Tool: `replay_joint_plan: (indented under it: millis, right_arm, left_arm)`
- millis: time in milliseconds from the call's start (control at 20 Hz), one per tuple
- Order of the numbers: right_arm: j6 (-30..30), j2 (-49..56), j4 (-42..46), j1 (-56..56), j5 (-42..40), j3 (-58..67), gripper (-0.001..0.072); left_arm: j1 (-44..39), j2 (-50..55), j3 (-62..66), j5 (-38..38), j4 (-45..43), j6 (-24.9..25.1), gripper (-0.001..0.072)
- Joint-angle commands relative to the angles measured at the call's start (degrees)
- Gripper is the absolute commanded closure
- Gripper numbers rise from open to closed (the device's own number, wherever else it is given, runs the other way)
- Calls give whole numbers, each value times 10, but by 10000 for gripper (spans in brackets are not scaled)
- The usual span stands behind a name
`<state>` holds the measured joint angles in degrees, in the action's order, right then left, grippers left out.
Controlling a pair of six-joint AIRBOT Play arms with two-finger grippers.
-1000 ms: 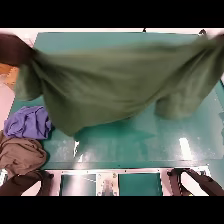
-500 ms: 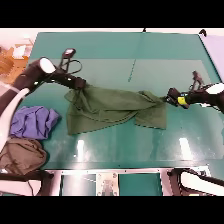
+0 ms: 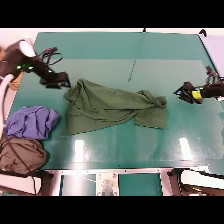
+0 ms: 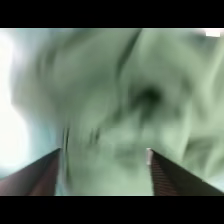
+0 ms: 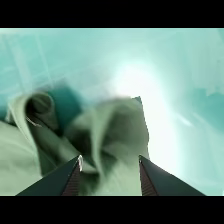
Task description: Fold the shirts.
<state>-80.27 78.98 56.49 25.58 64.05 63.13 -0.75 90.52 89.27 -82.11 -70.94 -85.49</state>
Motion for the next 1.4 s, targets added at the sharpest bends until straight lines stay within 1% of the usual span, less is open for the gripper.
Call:
replay_joint_plan:
  millis: [0, 150, 200, 250, 300, 400, 450, 500, 550, 600, 650, 750, 800, 850, 900, 1000, 1050, 1100, 1200, 1300, 1350]
  right_arm:
    - [20, -20, -1, 48, 11, -37, 291]
    - [30, -20, -14, 51, -34, -82, 291]
    - [34, -20, -29, 51, -39, -90, 320]
    - [45, -20, -45, 51, -40, -92, 322]
    - [51, -20, -58, 51, -40, -92, 321]
    - [60, -20, -76, 51, -39, -92, 321]
    - [60, -20, -77, 51, -37, -92, 321]
    - [60, -20, -77, 50, -35, -92, 321]
    - [60, -20, -79, 49, -36, -92, 321]
    - [60, -20, -79, 48, -36, -92, 321]
    - [60, -20, -79, 48, -36, -92, 322]
    - [60, -20, -79, 48, -36, -92, 322]
    - [60, -20, -79, 49, -36, -92, 321]
    - [60, -20, -78, 49, -36, -92, 321]
    - [60, -20, -78, 50, -36, -92, 320]
    - [60, -20, -69, 52, -36, -92, 317]
    - [60, -20, -50, 55, -34, -92, 317]
    - [68, -19, -32, 57, -29, -92, 317]
    - [106, -5, -25, 57, -28, -92, 320]
    - [151, 26, -47, 53, -29, -92, 359]
    - [169, 44, -66, 51, -29, -92, 357]
  left_arm:
    - [31, -119, -151, -56, -8, -32, 116]
    - [31, -272, -404, 13, -2, -74, 115]
    - [31, -308, -478, 46, 13, -87, 115]
    - [31, -327, -536, 81, 42, -88, 115]
    - [31, -329, -587, 122, 91, -83, 114]
    - [31, -322, -658, 230, 194, -44, 114]
    - [31, -322, -674, 278, 228, -26, 114]
    - [31, -322, -678, 317, 242, -13, 115]
    - [31, -322, -677, 351, 246, -13, 136]
    - [31, -320, -678, 378, 262, -9, 218]
    - [31, -312, -677, 388, 276, -7, 215]
    - [31, -277, -677, 376, 311, 35, 218]
    - [31, -265, -677, 372, 314, 38, 374]
    - [31, -264, -677, 372, 315, 47, 627]
    - [31, -264, -669, 367, 313, 50, 679]
    - [31, -264, -642, 337, 292, 50, 680]
    - [31, -264, -626, 316, 262, 49, 680]
    - [34, -264, -606, 294, 219, 37, 680]
    - [56, -264, -577, 265, 162, 15, 680]
    - [84, -264, -569, 258, 162, 21, 680]
    - [94, -264, -569, 257, 162, 31, 680]
